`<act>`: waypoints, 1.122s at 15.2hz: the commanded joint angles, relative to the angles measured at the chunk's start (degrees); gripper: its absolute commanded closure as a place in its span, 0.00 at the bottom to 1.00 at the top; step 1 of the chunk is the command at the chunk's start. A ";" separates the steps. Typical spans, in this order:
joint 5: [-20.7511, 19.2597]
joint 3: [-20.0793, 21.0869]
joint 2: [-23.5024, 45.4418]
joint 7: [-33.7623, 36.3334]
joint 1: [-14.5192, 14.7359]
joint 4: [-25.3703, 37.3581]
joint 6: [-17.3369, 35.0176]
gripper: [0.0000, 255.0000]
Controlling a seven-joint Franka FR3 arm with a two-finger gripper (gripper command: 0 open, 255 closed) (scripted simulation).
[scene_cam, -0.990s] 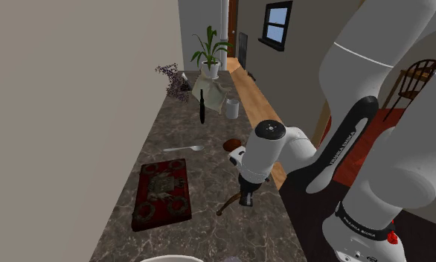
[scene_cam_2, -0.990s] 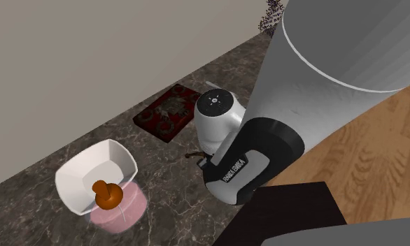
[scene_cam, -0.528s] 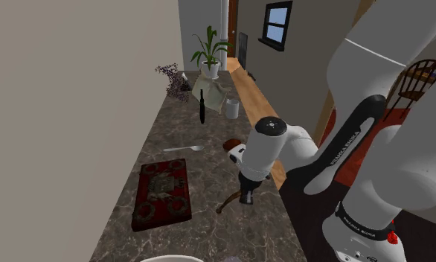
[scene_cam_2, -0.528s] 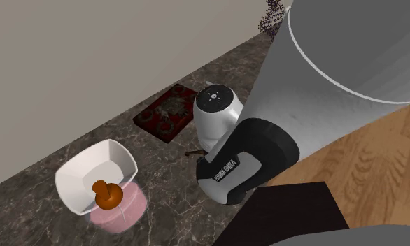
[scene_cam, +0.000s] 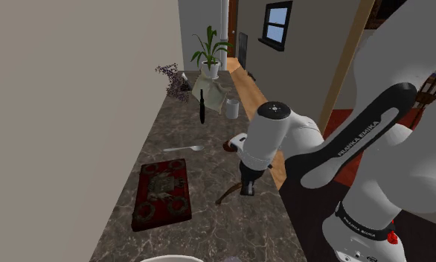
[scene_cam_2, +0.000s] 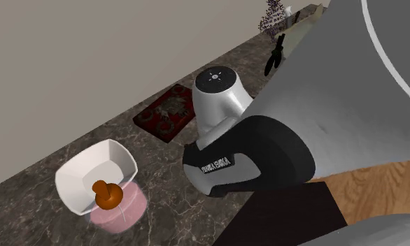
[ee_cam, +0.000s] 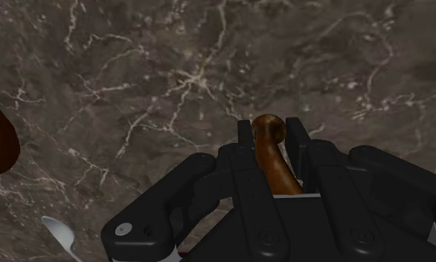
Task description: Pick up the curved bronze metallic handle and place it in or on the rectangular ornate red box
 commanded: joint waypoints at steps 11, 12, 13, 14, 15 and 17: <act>5.47 -4.03 -12.41 -5.40 5.09 2.41 -14.85 1.00; 5.63 -4.16 -13.03 -5.60 5.24 2.66 -15.72 1.00; 5.16 -3.80 -10.02 -5.24 4.65 4.82 -14.87 1.00; 4.68 -3.43 -7.16 -4.88 4.07 7.01 -14.21 1.00; 4.15 -3.08 -4.43 -4.48 3.52 9.22 -13.71 1.00; 3.02 -2.40 0.72 -3.64 2.51 13.72 -13.15 1.00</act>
